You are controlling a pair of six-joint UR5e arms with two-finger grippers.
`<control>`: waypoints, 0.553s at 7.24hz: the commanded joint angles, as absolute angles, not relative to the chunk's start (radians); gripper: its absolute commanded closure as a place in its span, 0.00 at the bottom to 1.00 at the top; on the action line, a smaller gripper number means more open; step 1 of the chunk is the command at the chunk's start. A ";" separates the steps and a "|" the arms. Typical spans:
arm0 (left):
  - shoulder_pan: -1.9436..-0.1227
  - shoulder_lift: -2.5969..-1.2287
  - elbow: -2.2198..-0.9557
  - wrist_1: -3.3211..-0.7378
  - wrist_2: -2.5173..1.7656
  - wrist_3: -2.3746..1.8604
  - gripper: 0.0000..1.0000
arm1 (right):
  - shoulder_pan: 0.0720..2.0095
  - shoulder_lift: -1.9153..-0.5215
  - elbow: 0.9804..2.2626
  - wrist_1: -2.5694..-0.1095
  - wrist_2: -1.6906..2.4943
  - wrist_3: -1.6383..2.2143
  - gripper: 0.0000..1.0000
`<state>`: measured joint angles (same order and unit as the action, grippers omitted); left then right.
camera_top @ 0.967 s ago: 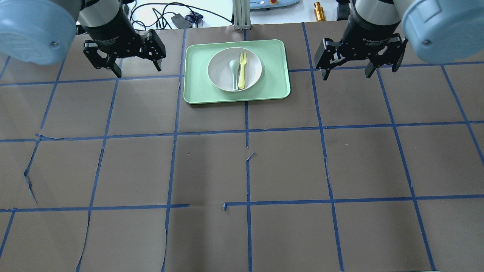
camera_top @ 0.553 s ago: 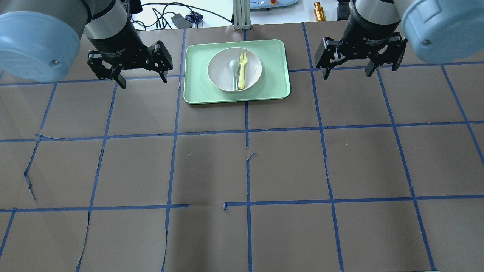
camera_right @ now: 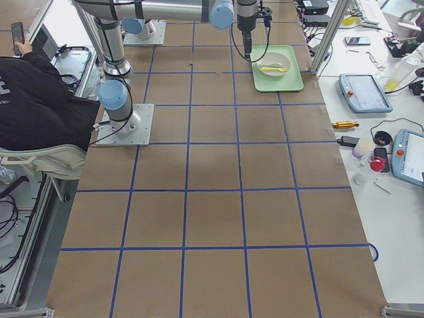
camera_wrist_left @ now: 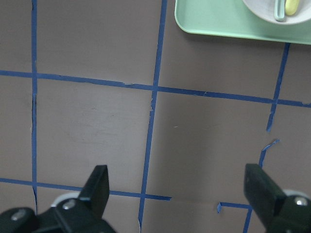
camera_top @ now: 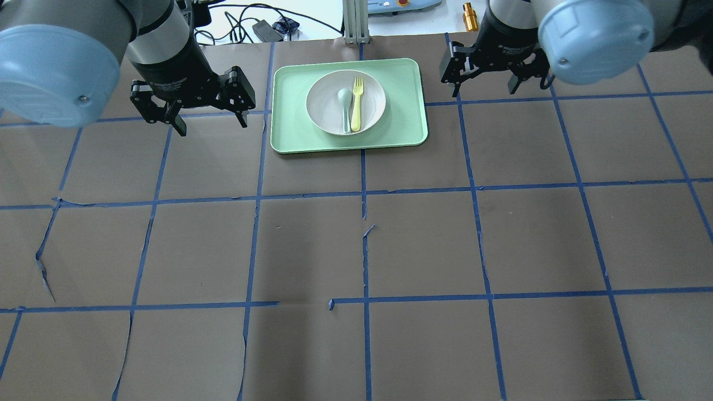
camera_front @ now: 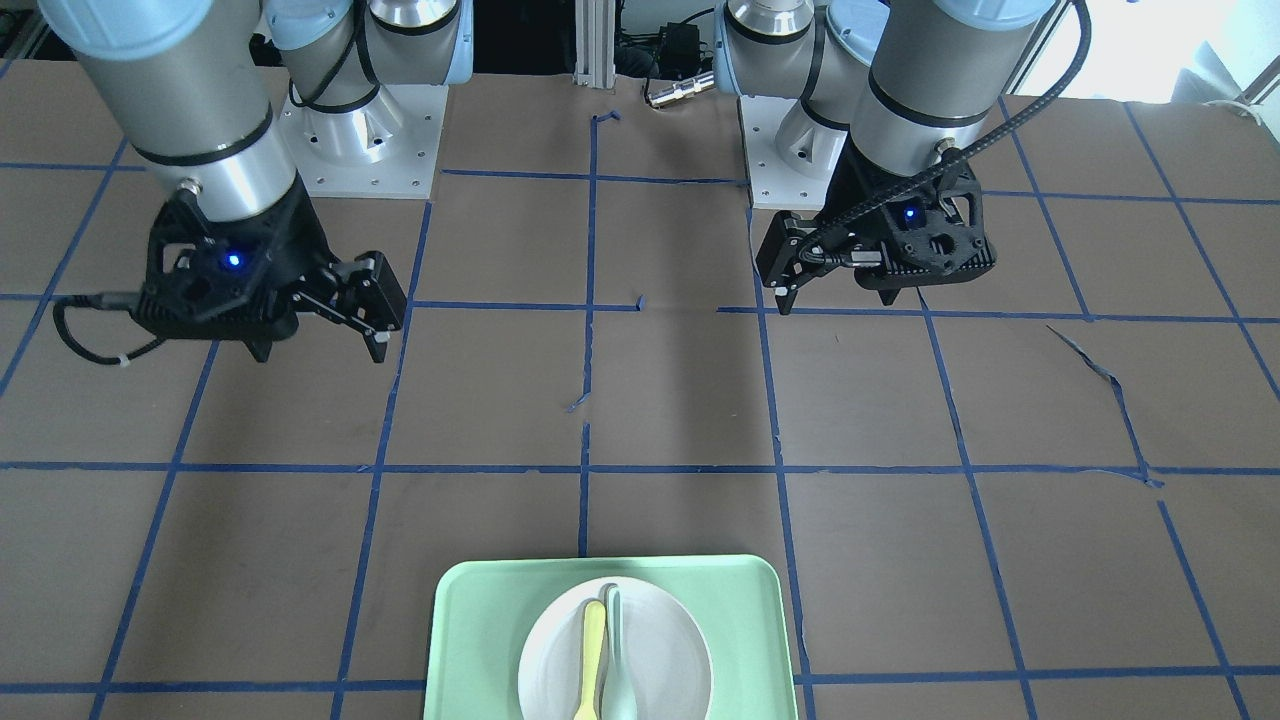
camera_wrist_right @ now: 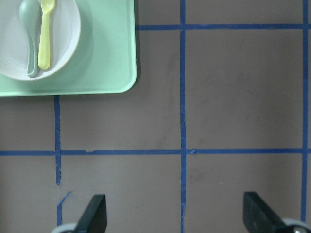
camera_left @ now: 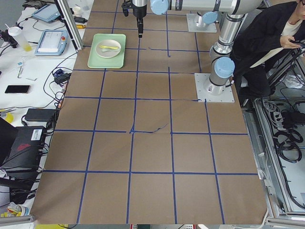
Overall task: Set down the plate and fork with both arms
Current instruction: 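Reach the right gripper to the plate and grasp the yellow fork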
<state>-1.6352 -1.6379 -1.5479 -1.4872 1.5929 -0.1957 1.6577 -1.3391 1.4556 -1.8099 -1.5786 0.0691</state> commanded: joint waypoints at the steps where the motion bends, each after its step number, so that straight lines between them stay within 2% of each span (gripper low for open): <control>1: -1.635 -1.637 -1.551 -1.486 1.592 -0.198 0.00 | 1.751 -1.072 1.224 -1.838 -1.583 0.141 0.00; 2: -1.635 -1.637 -1.554 -1.486 1.594 -0.198 0.00 | 1.793 -0.936 1.128 -1.929 -1.574 0.255 0.00; 4: -1.635 -1.637 -1.565 -1.476 1.592 -0.198 0.00 | 1.848 -0.777 1.066 -2.145 -1.534 0.462 0.00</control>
<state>-1.6352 -1.6374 -1.5582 -1.4805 1.5927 -0.1979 1.8140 -0.8857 1.1114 -1.9966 -1.5661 0.3116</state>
